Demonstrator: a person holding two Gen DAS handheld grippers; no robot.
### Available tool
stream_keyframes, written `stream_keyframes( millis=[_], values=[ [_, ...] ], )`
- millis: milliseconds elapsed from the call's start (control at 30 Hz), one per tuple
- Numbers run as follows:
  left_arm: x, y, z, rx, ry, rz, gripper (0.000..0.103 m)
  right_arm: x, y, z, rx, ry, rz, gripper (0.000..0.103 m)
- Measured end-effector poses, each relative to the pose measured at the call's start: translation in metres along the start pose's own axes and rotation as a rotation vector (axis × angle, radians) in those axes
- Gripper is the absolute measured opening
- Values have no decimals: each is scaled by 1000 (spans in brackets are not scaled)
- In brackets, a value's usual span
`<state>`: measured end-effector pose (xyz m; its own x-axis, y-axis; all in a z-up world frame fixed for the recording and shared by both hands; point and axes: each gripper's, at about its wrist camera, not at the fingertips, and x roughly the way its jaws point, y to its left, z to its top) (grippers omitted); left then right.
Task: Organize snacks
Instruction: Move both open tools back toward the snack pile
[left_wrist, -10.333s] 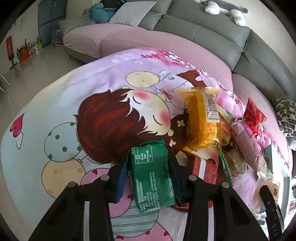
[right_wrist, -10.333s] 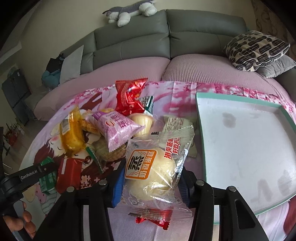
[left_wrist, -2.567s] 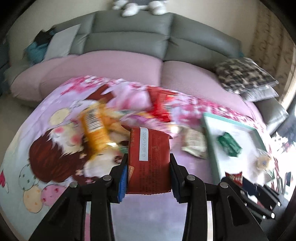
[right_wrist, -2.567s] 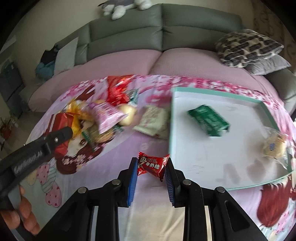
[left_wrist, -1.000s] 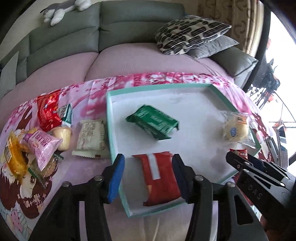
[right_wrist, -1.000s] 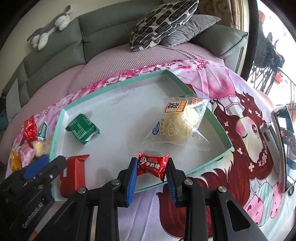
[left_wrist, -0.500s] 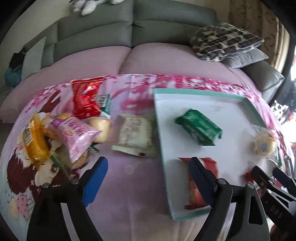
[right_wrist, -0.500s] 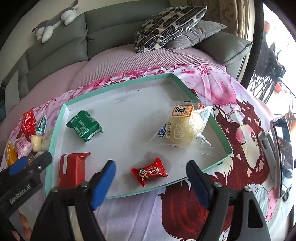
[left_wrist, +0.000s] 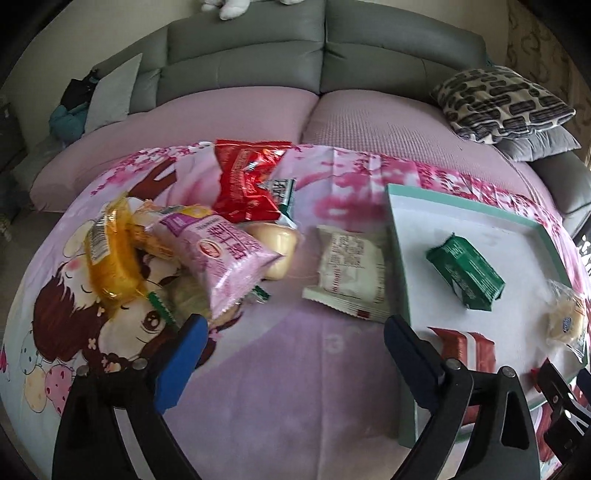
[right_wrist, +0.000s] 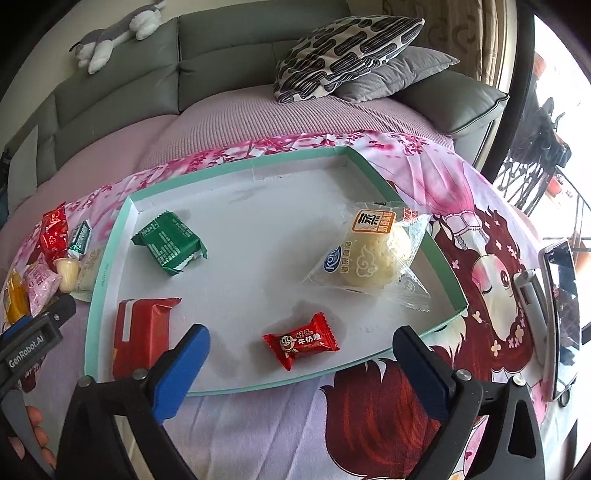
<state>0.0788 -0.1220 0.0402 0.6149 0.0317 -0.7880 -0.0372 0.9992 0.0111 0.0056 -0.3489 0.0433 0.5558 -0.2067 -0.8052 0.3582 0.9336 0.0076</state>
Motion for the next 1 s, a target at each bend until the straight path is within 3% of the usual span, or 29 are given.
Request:
stream_keyframes(
  millis=[167,667,1000],
  values=[
    [-2,4,1,3,-20,19,103,-1,3,0,-3,-8,20,103],
    [-11,34,21,-65,-86,-23,103,-8,28,8,-15,-82,29,103],
    [-22,89,50,-139,-166,55,103,-18,80,21,-65,-135,99,103]
  ],
)
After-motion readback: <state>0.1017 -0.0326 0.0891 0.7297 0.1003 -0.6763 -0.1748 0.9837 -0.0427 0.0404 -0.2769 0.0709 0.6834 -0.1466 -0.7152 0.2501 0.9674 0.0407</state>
